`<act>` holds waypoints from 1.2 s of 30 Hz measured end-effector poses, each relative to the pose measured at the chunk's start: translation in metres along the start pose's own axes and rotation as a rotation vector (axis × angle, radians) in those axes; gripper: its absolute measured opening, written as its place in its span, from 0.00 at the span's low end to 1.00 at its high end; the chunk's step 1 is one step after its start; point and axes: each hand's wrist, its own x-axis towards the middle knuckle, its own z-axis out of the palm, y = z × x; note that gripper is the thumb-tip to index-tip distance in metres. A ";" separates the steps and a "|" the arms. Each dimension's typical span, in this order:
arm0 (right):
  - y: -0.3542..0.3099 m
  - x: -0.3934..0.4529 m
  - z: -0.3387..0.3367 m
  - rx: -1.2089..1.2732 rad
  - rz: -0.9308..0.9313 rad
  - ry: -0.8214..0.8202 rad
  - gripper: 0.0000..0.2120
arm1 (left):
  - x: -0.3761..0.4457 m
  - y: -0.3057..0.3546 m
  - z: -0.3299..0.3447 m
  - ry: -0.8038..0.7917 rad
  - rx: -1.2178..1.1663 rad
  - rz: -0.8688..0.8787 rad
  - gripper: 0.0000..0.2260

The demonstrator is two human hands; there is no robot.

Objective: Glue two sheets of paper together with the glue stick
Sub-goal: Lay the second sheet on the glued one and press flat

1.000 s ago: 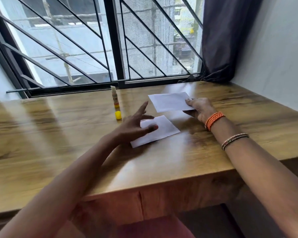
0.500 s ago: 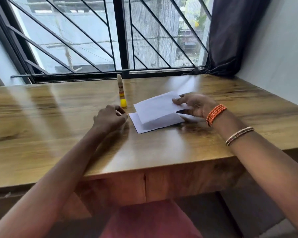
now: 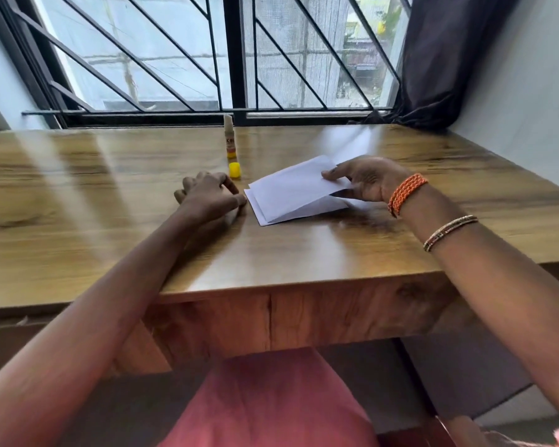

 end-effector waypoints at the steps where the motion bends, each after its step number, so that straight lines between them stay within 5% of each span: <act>1: 0.002 -0.001 0.001 0.001 0.005 0.003 0.12 | 0.000 0.000 0.000 0.002 0.004 -0.004 0.10; 12: 0.004 -0.006 0.011 -0.013 0.034 -0.015 0.03 | 0.000 -0.001 0.000 0.014 -0.006 -0.011 0.12; 20: 0.004 -0.004 0.012 -0.046 0.022 -0.002 0.16 | -0.004 0.002 -0.002 -0.001 -0.006 0.000 0.12; 36: 0.008 0.002 0.011 -0.197 -0.144 0.065 0.05 | -0.001 -0.001 -0.001 -0.005 -0.032 -0.009 0.09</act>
